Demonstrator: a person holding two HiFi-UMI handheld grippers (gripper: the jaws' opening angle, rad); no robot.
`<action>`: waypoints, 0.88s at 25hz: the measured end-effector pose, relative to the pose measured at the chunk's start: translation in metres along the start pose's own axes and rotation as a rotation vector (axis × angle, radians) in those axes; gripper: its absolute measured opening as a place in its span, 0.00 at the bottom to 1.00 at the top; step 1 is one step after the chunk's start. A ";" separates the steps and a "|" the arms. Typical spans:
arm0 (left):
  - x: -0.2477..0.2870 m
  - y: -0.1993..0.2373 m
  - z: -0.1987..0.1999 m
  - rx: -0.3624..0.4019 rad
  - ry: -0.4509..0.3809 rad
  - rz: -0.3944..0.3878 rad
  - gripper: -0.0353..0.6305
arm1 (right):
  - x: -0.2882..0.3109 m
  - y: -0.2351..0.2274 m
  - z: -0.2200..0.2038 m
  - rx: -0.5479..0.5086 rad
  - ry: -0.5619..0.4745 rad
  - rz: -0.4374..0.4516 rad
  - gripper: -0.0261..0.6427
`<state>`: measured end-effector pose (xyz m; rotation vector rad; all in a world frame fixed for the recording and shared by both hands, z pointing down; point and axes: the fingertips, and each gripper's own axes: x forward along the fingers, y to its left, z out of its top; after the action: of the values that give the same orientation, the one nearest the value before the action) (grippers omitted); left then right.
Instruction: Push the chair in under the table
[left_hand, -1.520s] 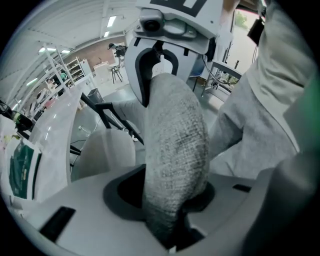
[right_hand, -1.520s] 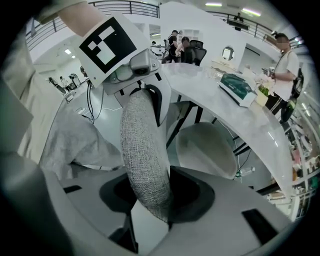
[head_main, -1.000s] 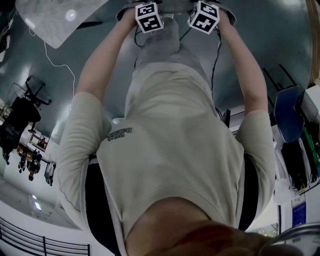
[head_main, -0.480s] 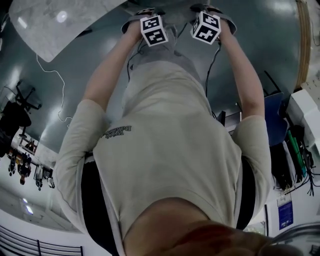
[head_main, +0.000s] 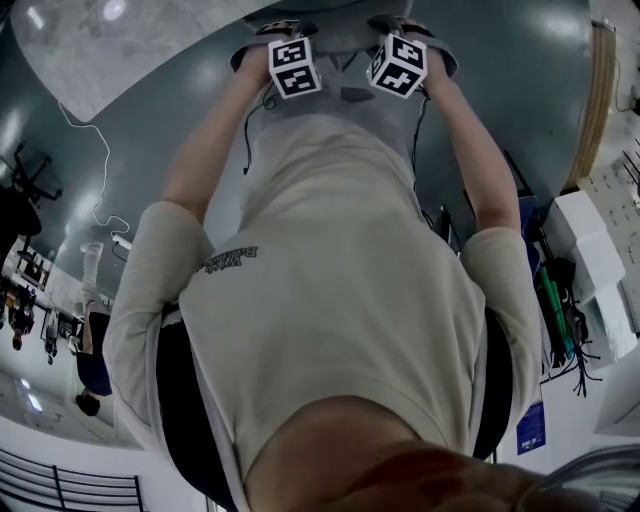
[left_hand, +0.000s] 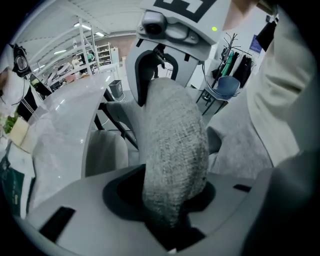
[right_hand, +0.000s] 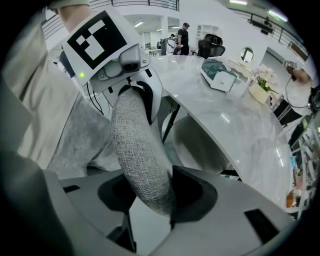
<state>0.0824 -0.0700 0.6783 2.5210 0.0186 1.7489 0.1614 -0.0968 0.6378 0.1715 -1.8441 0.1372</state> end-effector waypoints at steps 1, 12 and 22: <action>-0.001 0.005 -0.002 -0.007 0.000 0.008 0.27 | 0.001 -0.004 0.003 -0.007 -0.001 0.005 0.33; -0.007 0.049 0.008 -0.097 -0.025 0.103 0.29 | -0.001 -0.043 0.007 -0.080 0.042 0.063 0.32; -0.010 0.076 0.015 -0.239 -0.017 0.199 0.40 | -0.005 -0.065 0.003 -0.126 0.048 0.088 0.32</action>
<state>0.0905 -0.1471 0.6683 2.4322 -0.4297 1.6782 0.1724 -0.1610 0.6324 -0.0011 -1.8066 0.0856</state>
